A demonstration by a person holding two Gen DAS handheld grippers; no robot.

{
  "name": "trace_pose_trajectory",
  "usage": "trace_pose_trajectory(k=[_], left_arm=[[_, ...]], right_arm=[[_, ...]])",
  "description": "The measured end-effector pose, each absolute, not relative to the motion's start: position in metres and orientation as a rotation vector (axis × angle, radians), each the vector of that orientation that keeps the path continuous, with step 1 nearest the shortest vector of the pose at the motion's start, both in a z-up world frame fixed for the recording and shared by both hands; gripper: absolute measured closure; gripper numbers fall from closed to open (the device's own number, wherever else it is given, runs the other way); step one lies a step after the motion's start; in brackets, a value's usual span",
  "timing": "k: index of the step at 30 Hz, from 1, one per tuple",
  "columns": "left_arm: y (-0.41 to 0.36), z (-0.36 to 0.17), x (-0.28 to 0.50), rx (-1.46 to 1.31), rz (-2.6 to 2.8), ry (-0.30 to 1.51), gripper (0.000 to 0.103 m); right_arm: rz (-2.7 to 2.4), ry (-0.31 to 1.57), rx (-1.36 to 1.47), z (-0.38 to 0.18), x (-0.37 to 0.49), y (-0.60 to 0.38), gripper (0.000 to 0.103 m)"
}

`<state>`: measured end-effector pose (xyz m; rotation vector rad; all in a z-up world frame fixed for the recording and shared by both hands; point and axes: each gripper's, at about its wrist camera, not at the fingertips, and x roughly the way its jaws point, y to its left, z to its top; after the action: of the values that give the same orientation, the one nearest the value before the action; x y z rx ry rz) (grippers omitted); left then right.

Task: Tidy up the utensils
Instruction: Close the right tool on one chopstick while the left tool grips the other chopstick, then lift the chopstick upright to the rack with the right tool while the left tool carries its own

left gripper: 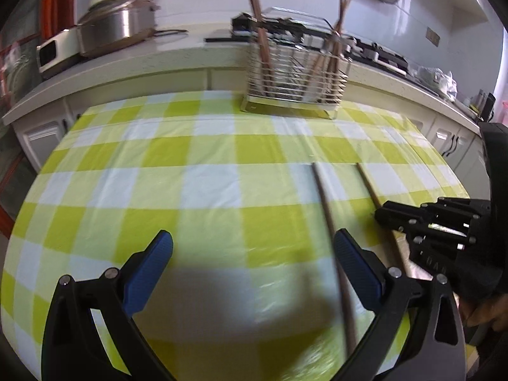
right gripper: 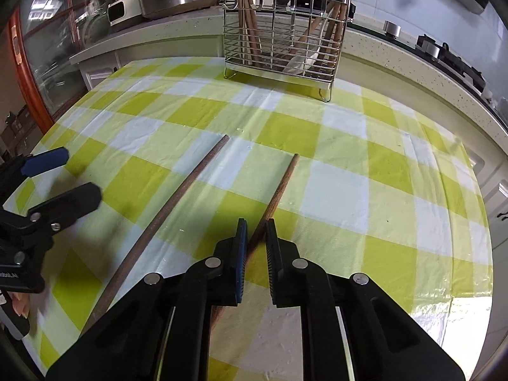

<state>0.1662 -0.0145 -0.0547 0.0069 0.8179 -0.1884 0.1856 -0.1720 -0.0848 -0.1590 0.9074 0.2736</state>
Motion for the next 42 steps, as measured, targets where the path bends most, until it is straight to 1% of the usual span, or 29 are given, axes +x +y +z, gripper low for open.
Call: trace_pose_trajectory(k=[2, 5, 7, 9, 10, 12, 14, 16, 18, 19, 20, 21, 22, 23, 24, 26, 31, 33, 34, 36, 37, 38, 39, 42], left_arm=[[-0.027, -0.056, 0.174, 0.018, -0.208, 0.839, 0.005], [-0.046, -0.06, 0.184, 0.05, -0.22, 0.864, 0.006], [-0.058, -0.063, 0.191, 0.073, -0.227, 0.875, 0.01], [-0.067, -0.066, 0.195, 0.087, -0.231, 0.886, 0.018], [-0.071, -0.069, 0.197, 0.092, -0.233, 0.896, 0.019], [-0.077, -0.073, 0.199, 0.101, -0.237, 0.907, 0.028], [-0.083, -0.077, 0.201, 0.112, -0.243, 0.921, 0.034], [-0.089, -0.08, 0.2, 0.143, -0.231, 0.91, 0.037], [-0.091, -0.081, 0.199, 0.147, -0.24, 0.9, 0.045], [-0.093, -0.08, 0.199, 0.152, -0.243, 0.898, 0.047], [-0.094, -0.08, 0.2, 0.155, -0.247, 0.896, 0.054], [-0.094, -0.08, 0.2, 0.158, -0.25, 0.893, 0.068], [-0.096, -0.079, 0.2, 0.166, -0.255, 0.891, 0.075], [-0.096, -0.078, 0.2, 0.172, -0.258, 0.893, 0.085], [-0.097, -0.078, 0.201, 0.176, -0.261, 0.896, 0.09], [-0.095, -0.077, 0.201, 0.176, -0.262, 0.896, 0.096], [-0.092, -0.077, 0.2, 0.165, -0.286, 0.9, 0.097], [-0.09, -0.077, 0.2, 0.156, -0.295, 0.901, 0.097], [-0.089, -0.077, 0.201, 0.15, -0.302, 0.903, 0.097], [-0.088, -0.077, 0.201, 0.149, -0.308, 0.907, 0.097], [-0.088, -0.077, 0.202, 0.15, -0.311, 0.908, 0.097], [-0.088, -0.077, 0.202, 0.153, -0.312, 0.909, 0.097], [-0.089, -0.077, 0.202, 0.155, -0.314, 0.91, 0.097], [-0.087, -0.075, 0.204, 0.144, -0.321, 0.92, 0.097]], right_arm=[[0.285, 0.906, -0.163, -0.085, 0.184, -0.177, 0.096], [0.289, 0.902, -0.155, -0.085, 0.179, -0.19, 0.097], [0.284, 0.901, -0.131, -0.086, 0.177, -0.202, 0.097], [0.284, 0.9, -0.114, -0.087, 0.175, -0.21, 0.097], [0.283, 0.9, -0.109, -0.087, 0.175, -0.214, 0.097], [0.273, 0.899, -0.098, -0.087, 0.174, -0.221, 0.097], [0.267, 0.899, -0.084, -0.087, 0.174, -0.228, 0.097], [0.264, 0.899, -0.072, -0.087, 0.175, -0.233, 0.097], [0.269, 0.9, -0.067, -0.087, 0.175, -0.235, 0.096], [0.271, 0.902, -0.07, -0.087, 0.176, -0.235, 0.096], [0.27, 0.904, -0.076, -0.087, 0.176, -0.235, 0.096], [0.27, 0.906, -0.088, -0.087, 0.176, -0.234, 0.096], [0.271, 0.907, -0.097, -0.087, 0.177, -0.233, 0.096], [0.27, 0.909, -0.108, -0.087, 0.178, -0.231, 0.095], [0.269, 0.911, -0.115, -0.087, 0.179, -0.231, 0.095], [0.266, 0.917, -0.132, -0.087, 0.183, -0.228, 0.095], [0.257, 0.925, -0.173, -0.087, 0.19, -0.222, 0.085], [0.236, 0.928, -0.189, -0.086, 0.195, -0.221, 0.075], [0.233, 0.929, -0.192, -0.086, 0.196, -0.22, 0.075], [0.247, 0.931, -0.195, -0.086, 0.198, -0.22, 0.078], [0.254, 0.936, -0.186, -0.086, 0.199, -0.22, 0.084], [0.278, 0.945, -0.157, -0.086, 0.2, -0.222, 0.093], [0.289, 0.948, -0.146, -0.087, 0.2, -0.223, 0.096], [0.283, 0.941, -0.141, -0.086, 0.197, -0.222, 0.096]])
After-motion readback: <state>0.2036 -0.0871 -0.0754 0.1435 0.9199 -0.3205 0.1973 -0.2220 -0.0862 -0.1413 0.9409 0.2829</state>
